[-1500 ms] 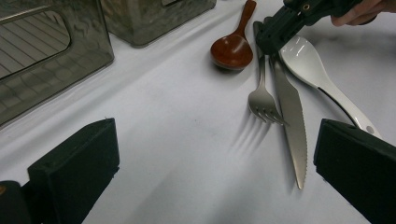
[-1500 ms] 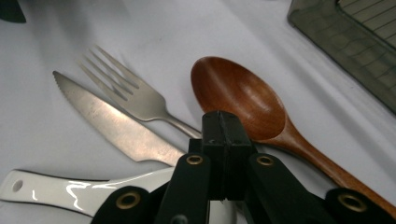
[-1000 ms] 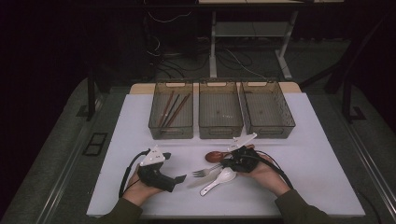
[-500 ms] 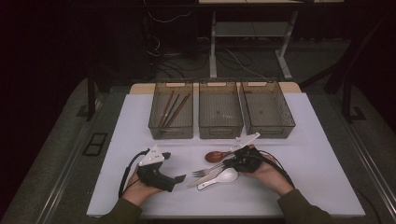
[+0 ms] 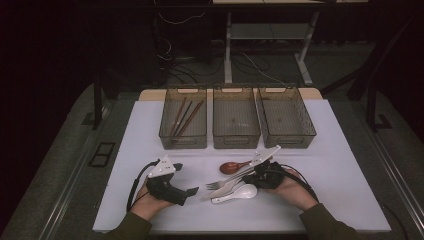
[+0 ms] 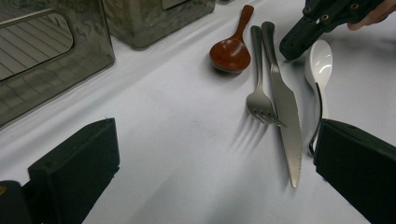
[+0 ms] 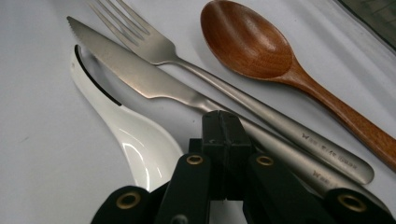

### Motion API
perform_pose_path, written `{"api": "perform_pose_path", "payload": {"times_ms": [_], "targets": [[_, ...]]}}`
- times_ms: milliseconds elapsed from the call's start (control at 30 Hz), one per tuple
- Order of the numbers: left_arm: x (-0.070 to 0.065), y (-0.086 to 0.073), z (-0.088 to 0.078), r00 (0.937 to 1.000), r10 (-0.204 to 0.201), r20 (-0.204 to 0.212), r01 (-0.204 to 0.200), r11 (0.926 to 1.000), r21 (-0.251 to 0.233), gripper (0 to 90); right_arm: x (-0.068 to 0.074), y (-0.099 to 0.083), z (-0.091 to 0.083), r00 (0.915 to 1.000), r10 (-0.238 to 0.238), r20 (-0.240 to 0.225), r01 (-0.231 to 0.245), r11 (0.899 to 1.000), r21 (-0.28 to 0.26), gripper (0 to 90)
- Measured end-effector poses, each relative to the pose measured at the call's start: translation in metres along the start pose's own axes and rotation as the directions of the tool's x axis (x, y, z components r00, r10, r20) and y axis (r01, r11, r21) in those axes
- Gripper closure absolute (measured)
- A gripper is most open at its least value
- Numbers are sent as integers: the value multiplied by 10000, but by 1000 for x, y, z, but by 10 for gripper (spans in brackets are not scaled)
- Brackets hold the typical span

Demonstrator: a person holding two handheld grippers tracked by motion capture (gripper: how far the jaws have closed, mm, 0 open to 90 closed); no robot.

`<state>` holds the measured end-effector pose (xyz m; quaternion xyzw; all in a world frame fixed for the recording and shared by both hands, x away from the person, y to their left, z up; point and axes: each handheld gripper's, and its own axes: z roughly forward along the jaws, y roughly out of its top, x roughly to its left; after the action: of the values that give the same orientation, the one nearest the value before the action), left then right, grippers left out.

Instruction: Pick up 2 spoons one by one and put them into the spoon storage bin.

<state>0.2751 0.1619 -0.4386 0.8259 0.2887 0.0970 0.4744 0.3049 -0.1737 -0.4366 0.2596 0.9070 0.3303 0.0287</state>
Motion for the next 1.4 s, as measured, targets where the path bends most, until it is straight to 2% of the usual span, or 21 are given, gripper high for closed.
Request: {"api": "perform_pose_path", "payload": {"times_ms": [300, 533, 633, 700, 800, 900, 1133, 1400], "targets": [[0, 0, 0, 10000, 0, 7, 0, 10000, -3, 0, -3, -4, -5, 9998, 104, 193, -103, 9999, -58, 890], [0, 0, 0, 10000, 23, 3, -23, 10000, -9, 0, -12, -7, -12, 9984, 393, 399, -374, 9982, -471, 875], [0, 0, -1, 10000, 19, 13, -19, 10000, -30, 0, -15, -9, -18, 9977, 582, 338, -554, 9955, -774, 811], [0, 0, 0, 10000, 12, 12, -12, 10000, -19, 0, -16, -11, -23, 9975, 689, 169, -669, 9929, -981, 724], [0, 0, -1, 10000, 6, 8, -6, 10000, -40, 0, -13, -14, -28, 9969, 783, -76, -786, 9884, -1300, 600], [1, 0, 0, 10000, 15, 19, -15, 10000, -23, 0, -9, -15, -29, 9959, 837, -345, -879, 9850, -1482, 530], [0, 0, 0, 10000, 5, 47, -5, 10000, -17, 0, -1, -17, -16, 9969, 605, -510, -656, 9923, -1051, 474], [0, 0, 1, 9999, 42, 95, -42, 10000, -37, 0, 3, -20, -7, 9989, 100, -456, -129, 9978, -652, 487]]}}
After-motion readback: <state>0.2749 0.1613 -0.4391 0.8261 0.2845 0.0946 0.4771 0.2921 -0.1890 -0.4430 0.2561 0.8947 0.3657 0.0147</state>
